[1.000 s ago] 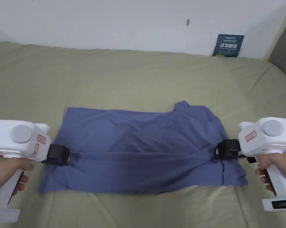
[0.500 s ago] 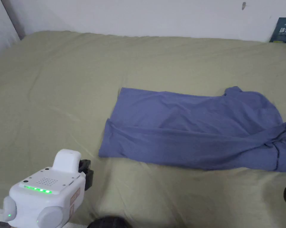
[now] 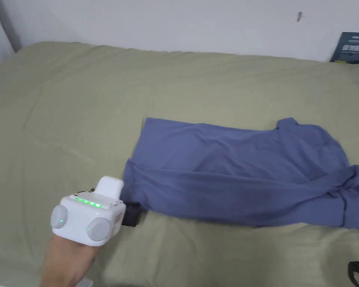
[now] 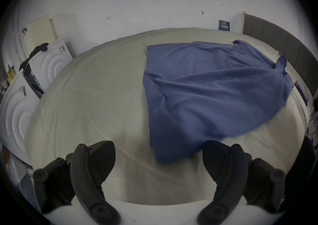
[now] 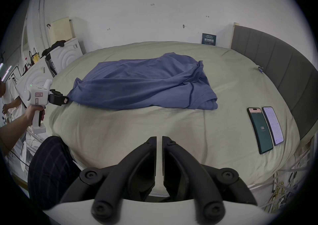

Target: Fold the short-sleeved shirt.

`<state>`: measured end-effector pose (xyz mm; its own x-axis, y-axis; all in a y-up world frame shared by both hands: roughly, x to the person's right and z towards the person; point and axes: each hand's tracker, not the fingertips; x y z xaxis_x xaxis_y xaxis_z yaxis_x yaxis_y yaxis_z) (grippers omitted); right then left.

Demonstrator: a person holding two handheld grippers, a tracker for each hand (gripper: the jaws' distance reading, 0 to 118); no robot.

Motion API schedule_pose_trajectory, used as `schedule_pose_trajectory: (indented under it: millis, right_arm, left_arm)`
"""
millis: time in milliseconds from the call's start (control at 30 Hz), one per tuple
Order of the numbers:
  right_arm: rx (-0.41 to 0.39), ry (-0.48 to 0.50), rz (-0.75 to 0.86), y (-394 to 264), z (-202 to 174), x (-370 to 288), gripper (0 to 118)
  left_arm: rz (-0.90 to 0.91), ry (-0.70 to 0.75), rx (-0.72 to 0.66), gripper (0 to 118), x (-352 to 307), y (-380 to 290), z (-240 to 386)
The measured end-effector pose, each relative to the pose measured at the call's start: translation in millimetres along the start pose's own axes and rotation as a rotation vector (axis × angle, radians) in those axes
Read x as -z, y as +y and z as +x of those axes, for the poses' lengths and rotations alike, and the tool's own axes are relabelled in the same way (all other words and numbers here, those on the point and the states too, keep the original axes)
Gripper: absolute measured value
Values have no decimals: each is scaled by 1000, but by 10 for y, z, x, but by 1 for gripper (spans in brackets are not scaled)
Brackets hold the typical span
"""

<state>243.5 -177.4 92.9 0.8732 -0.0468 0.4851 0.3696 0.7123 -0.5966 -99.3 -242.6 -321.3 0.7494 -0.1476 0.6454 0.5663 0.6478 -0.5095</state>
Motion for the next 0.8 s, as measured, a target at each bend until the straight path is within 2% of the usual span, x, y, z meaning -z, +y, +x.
schedule_pose_trajectory:
  millis: [33, 100, 133, 167, 200, 267, 300, 333, 400, 433, 467, 633, 667, 700, 733, 767, 800]
  right_arm:
    - [3, -10, -7, 21, 56, 35, 9]
    - [11, -41, -14, 28, 123, 111, 9]
    - [2, -71, -16, 45, 186, 179, 9]
    - [-5, -79, -19, 62, 235, 235, 9]
    - [-10, -87, -27, 94, 233, 284, 9]
    - [-2, -110, -44, 178, 367, 471, 9]
    - [12, -114, -48, 242, 457, 586, 11]
    - [17, -122, -48, 298, 528, 704, 20]
    - [35, -147, -63, 471, 700, 966, 92]
    - [43, -146, -68, 530, 765, 1070, 114]
    - [52, -147, -67, 588, 840, 1181, 118]
    - [125, -167, -117, 743, 1033, 1584, 118]
    - [135, -165, -135, 745, 1049, 1645, 115]
    - [157, -129, -157, 727, 1069, 1682, 102]
    - [182, -113, -162, 692, 1105, 1719, 73]
    - [188, -102, -144, 677, 1110, 1711, 26]
    - [189, -101, -132, 670, 1095, 1699, 13]
  left_arm:
    - [-15, 6, 6, 92, 42, 36, 11]
    - [-14, -10, 16, 56, 68, 74, 44]
    - [-6, -49, 16, 42, 3, 79, 89]
    - [-5, -71, 10, 36, -17, 95, 137]
    - [-7, -77, 18, 36, -35, 116, 214]
    - [13, -34, 91, 15, -76, 132, 336]
    - [7, -31, 96, 12, -86, 147, 369]
    - [4, -39, 83, 12, -104, 165, 369]
    - [17, -72, 30, 11, -168, 204, 278]
    - [26, -78, 14, 11, -206, 221, 261]
    - [37, -75, 3, 11, -254, 241, 243]
    - [36, -87, -26, 11, -304, 317, 147]
    - [28, -87, -25, 11, -260, 319, 129]
    - [20, -82, -17, 11, -237, 319, 127]
    - [13, -80, -13, 11, -218, 314, 127]
    - [7, -80, -13, 11, -204, 306, 125]
    - [-1, -84, -16, 11, -174, 300, 118]
